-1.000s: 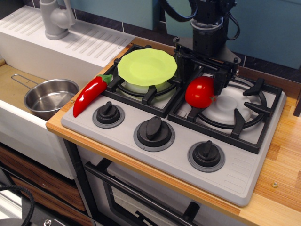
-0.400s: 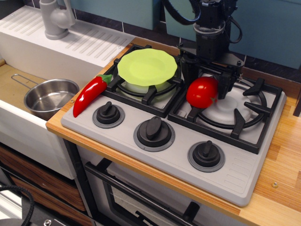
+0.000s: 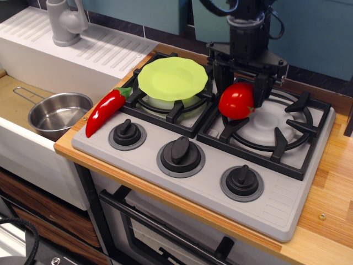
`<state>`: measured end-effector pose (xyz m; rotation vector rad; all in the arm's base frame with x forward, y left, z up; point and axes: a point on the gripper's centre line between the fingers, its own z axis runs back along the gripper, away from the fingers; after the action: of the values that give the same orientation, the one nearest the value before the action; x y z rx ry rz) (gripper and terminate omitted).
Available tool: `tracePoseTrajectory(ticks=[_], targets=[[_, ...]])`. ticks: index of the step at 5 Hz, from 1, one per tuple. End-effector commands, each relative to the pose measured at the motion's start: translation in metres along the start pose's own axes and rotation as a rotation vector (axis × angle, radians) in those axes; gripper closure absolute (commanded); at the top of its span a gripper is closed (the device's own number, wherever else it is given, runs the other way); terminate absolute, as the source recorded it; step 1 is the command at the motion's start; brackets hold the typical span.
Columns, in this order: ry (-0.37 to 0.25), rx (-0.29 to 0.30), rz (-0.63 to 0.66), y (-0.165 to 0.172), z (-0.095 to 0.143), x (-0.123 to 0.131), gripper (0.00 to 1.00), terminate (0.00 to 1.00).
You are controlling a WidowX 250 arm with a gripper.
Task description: Put tomato on plate and redpepper in pot or pan in sink
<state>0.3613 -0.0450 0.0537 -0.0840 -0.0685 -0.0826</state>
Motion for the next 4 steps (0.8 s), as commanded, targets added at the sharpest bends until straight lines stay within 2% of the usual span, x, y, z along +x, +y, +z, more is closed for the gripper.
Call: tracePoseTrajectory(ticks=[1,2,4], targets=[[-0.033,0.011,-0.026,-0.002,0.041,0.003,1.0,0.0],[-0.045,0.016,-0.055,0.005,0.047,0.001,1.0,0.0],[-0.074,0.018,-0.126,0.041,0.05,0.006,1.0,0.0]])
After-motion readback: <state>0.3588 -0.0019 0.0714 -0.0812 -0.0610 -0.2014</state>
